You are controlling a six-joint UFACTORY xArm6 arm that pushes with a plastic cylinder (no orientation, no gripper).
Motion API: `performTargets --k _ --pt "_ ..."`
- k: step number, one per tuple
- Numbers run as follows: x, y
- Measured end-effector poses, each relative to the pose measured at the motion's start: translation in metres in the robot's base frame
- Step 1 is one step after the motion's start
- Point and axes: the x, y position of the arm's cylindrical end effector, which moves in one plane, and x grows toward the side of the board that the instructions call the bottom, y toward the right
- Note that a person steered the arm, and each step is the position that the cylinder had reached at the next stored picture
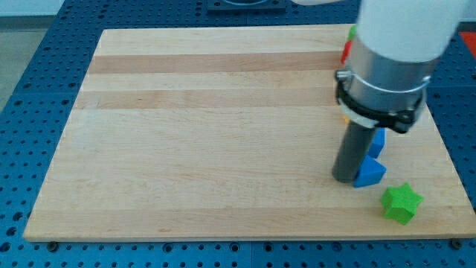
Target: Move yellow blocks blue cube and red star on right side
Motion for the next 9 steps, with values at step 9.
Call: performTargets --k 9 --pt "-0.071 0.019"
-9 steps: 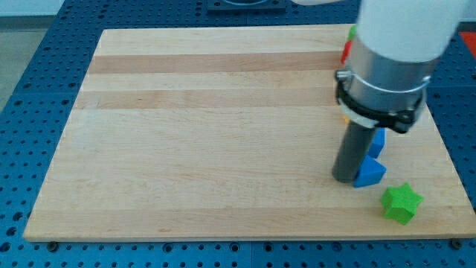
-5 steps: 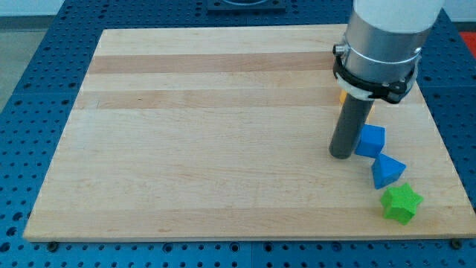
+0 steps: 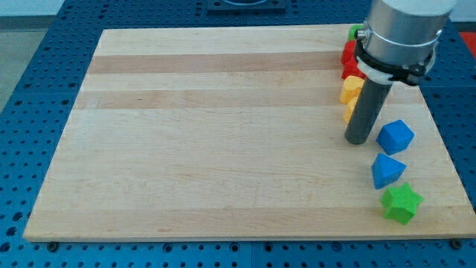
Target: Move yellow blocks blue cube and red star on right side
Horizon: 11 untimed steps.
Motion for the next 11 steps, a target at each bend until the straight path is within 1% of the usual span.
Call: performTargets --k 1,2,3,4,5,6,11 --pt "-0.019 -0.008" --pt "-0.023 -0.008" --pt "-0.023 -0.042" --pt "-0.036 -0.042" --pt "-0.048 -0.028" --pt "-0.051 -0.034" --pt "-0.051 -0.015"
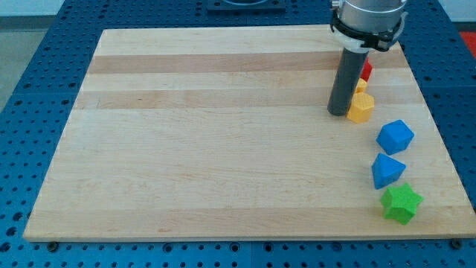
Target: Move yellow blocks blue cube and red star on right side
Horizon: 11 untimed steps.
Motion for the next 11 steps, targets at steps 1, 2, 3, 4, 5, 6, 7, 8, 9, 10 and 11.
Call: performTargets --k 1,2,3,4,5,6,7,8,9,10,11 --pt "0.0 0.001" --pt "0.0 0.009" --pt "0.0 0.003" --pt "-0.004 -0.057" --pt "-0.027 -0.036" --pt "-0.03 -0.015" --pt "-0.03 -0.004" --pt "-0.036 0.018" --pt "-0.037 0.007" --pt "-0.055 -0.024" --pt "-0.08 0.003"
